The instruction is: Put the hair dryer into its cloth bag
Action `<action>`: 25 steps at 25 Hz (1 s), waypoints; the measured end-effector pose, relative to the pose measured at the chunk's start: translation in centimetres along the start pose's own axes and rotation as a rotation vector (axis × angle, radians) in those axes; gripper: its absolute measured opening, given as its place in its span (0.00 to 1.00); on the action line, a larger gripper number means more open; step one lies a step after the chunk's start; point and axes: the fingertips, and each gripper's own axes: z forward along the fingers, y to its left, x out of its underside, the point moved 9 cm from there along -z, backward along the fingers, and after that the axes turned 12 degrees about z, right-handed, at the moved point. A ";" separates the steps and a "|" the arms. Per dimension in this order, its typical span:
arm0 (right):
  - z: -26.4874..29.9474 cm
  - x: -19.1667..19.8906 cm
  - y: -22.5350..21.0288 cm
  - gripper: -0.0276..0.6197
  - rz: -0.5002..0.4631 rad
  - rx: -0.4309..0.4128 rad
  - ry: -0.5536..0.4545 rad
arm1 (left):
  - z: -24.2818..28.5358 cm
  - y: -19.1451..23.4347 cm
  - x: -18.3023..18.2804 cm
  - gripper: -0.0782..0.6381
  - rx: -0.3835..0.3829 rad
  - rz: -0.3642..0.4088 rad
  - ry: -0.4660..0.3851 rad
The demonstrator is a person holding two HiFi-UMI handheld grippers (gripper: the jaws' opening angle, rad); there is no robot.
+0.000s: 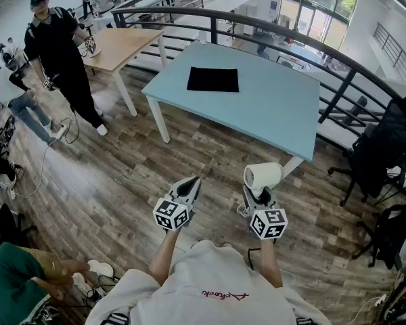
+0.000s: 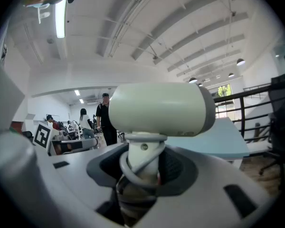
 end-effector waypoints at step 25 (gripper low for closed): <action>-2.5 -0.7 -4.9 0.33 -0.004 -0.013 0.017 | 3.2 -4.8 0.0 0.12 -0.008 0.002 0.017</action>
